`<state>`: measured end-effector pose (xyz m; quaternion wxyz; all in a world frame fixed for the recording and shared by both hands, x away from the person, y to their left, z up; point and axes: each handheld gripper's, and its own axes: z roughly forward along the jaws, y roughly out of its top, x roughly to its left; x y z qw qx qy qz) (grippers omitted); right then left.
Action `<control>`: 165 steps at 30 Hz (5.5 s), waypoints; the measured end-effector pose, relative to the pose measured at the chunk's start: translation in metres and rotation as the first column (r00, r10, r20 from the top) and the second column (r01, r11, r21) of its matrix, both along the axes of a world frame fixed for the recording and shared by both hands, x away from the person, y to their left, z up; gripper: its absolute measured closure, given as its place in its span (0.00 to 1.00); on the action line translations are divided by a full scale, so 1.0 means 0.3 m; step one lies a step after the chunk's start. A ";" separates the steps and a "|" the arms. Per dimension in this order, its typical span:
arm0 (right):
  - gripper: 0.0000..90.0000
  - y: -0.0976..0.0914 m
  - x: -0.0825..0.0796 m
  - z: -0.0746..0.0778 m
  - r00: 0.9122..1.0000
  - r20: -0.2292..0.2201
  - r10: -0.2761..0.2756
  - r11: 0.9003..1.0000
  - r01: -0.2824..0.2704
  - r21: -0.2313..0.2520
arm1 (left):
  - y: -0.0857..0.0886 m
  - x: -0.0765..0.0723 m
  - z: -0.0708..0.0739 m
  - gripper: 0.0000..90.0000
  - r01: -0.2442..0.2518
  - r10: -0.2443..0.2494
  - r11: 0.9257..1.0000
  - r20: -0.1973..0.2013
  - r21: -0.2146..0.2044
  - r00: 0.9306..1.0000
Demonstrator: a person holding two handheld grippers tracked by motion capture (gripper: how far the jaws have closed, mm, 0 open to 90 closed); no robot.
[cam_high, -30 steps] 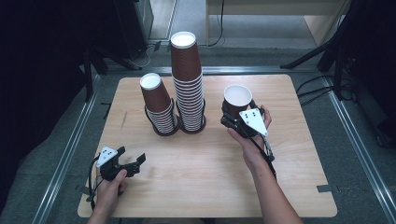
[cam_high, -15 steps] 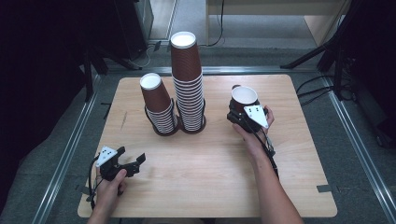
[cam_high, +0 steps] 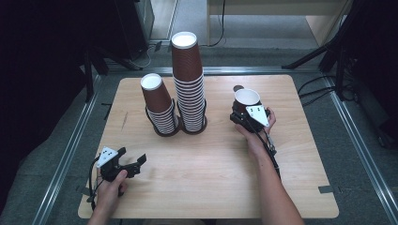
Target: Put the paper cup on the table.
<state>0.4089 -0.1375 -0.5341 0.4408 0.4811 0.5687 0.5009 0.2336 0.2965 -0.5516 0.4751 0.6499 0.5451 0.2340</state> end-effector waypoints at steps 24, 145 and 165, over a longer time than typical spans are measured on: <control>0.13 0.008 -0.001 -0.024 0.998 -0.064 0.006 0.999 -0.009 -0.034 | 0.001 0.001 0.000 0.04 0.004 -0.004 1.000 -0.003 -0.001 1.000; 0.00 -0.472 -0.400 0.018 0.996 -0.073 -0.044 0.999 0.042 -0.023 | -0.004 0.000 0.000 0.04 0.006 -0.006 1.000 -0.004 0.012 1.000; 0.00 -0.554 -0.483 -0.006 0.994 -0.084 -0.076 0.997 0.073 -0.032 | -0.004 -0.002 0.000 0.04 0.009 -0.009 1.000 -0.001 0.014 1.000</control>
